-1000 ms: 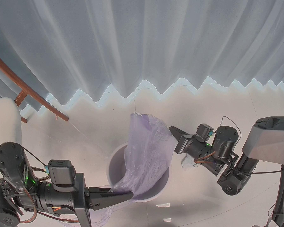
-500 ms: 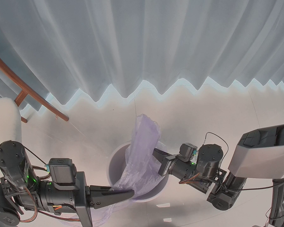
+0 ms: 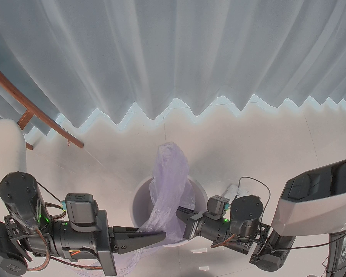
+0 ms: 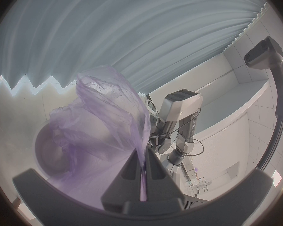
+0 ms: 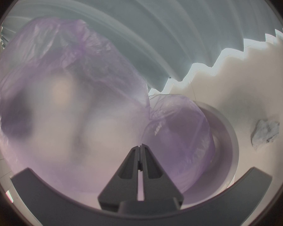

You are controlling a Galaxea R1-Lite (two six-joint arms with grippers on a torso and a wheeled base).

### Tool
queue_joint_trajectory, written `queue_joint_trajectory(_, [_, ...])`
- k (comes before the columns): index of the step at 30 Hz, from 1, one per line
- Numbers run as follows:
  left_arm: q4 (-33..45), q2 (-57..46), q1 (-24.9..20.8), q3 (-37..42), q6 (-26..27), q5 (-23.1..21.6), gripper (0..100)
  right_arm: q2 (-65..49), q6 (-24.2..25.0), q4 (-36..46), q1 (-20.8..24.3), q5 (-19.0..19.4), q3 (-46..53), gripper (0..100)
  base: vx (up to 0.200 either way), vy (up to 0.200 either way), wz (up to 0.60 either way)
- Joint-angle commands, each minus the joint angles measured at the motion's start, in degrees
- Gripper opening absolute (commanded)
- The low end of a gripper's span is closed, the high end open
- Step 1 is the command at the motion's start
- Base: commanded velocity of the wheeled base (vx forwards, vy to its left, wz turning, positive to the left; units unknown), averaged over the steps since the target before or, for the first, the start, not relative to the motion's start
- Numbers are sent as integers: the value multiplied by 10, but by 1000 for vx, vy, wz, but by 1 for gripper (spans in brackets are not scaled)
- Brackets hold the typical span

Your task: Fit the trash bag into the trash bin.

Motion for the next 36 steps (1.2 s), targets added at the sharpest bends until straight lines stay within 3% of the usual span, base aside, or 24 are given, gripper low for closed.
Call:
queue_joint_trajectory(1, [0, 13, 1, 1, 0, 1, 0, 1, -1, -10, 10, 1, 15, 0, 0, 0, 0])
queue_joint_trajectory(5, [0, 14, 1, 1, 0, 1, 0, 8, -7, -10, -1, 0, 14, 0, 0, 0, 0])
queue_joint_trajectory(9, [-5, 12, 5, -1, -1, 1, 0, 4, -25, -10, -62, -3, -9, 0, 0, 0, 0])
queue_joint_trajectory(14, [-29, 19, 7, 1, -5, 4, 0, -8, -37, -10, -99, -4, -19, 0, 0, 0, 0])
queue_joint_trajectory(15, [-33, 24, 10, 0, -7, 5, 0, -41, -39, -10, -126, 0, -15, 0, 0, 0, 0])
queue_joint_trajectory(17, [-34, 24, 17, -3, -16, 5, 0, -68, -30, -9, -136, 9, -9, 0, 0, 0, 0])
queue_joint_trajectory(20, [-34, 26, 23, -14, -44, 6, 0, -98, -16, -8, -137, 39, 16, 0, 0, 0, 0])
queue_joint_trajectory(24, [-35, 26, 24, -30, -87, 12, 0, -112, -16, -8, -132, 47, 44, 0, 0, 0, 0])
queue_joint_trajectory(28, [-35, 27, 25, -51, -125, 45, 0, -119, -15, -7, -131, 62, 64, 0, 0, 0, 0])
queue_joint_trajectory(36, [-35, 48, 25, -69, -134, 90, 0, -142, -18, -8, -100, 102, 161, 0, 0, 0, 0])
